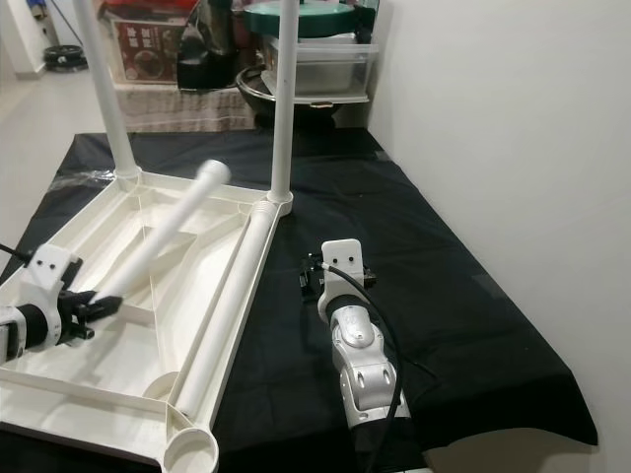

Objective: Building children table

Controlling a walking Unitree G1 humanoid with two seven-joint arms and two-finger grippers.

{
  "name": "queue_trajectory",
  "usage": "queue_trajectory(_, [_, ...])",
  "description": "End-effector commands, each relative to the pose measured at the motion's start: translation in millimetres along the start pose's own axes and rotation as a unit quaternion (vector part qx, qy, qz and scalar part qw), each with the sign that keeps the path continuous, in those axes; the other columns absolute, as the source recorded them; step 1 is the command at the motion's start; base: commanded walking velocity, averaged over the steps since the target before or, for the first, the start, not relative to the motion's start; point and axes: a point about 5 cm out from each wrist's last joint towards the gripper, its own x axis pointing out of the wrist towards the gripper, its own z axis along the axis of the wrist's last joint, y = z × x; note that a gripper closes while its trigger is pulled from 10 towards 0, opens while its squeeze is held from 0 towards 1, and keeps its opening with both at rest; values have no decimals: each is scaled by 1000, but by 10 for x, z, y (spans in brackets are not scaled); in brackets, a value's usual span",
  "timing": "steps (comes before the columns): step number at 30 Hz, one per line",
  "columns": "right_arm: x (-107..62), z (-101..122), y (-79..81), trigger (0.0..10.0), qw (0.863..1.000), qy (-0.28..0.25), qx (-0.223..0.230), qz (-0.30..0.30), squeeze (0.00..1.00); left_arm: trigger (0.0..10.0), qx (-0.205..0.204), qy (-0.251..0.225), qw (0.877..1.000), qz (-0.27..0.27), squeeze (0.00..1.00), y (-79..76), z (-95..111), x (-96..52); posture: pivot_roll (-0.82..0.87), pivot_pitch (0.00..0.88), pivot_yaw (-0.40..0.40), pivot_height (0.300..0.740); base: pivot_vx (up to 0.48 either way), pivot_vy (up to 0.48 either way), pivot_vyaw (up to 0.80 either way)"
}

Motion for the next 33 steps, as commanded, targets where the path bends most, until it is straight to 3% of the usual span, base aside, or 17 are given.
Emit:
queue_trajectory(1, [27, -22, -59, 10000, 1000, 10, 9, -8, 0, 10000, -18, -43, 997, 59, 0, 96, 255, -151, 41, 0, -58, 740, 0, 0, 0])
queue_trajectory(2, [27, -22, -59, 10000, 1000, 10, 9, -8, 0, 10000, -18, -43, 997, 59, 0, 96, 255, -151, 41, 0, -58, 740, 0, 0, 0])
queue_trajectory(4, [45, -31, -75, 10000, 1000, 12, 9, -9, 0, 10000, -34, -53, 993, 100, 0, 125, 343, -298, 60, 0, -63, 740, 0, 0, 0])
queue_trajectory(5, [61, -36, -61, 10000, 1000, 13, 9, -5, 0, 10000, -40, -57, 992, 106, 0, 57, 363, -382, 71, 0, -66, 740, 0, 0, 0])
queue_trajectory(9, [70, -37, -41, 10000, 1000, 14, 8, 0, 0, 10000, -48, -56, 992, 106, 0, -9, 341, -413, 77, 0, -67, 740, 0, 0, 0])
queue_trajectory(11, [73, -36, -29, 10000, 1000, 14, 9, 3, 0, 10000, -59, -45, 992, 106, 0, -66, 283, -411, 80, 0, -65, 740, 0, 0, 0])
queue_trajectory(14, [77, -41, -12, 10000, 1000, 16, 9, 10, 0, 10000, -86, -12, 993, 80, 0, -279, 87, -395, 81, 0, -68, 740, 0, 0, 0])
queue_trajectory(27, [96, -72, -36, 10000, 999, 25, -4, 28, 0, 10000, -148, 58, 983, 90, 0, -525, -220, -599, 85, 0, -68, 740, 0, 0, 0])
queue_trajectory(33, [95, -102, 3, 10000, 998, 32, -8, 47, 0, 10000, -152, 88, 981, 84, 0, -663, -380, -662, 93, 0, -78, 740, 0, 0, 0])
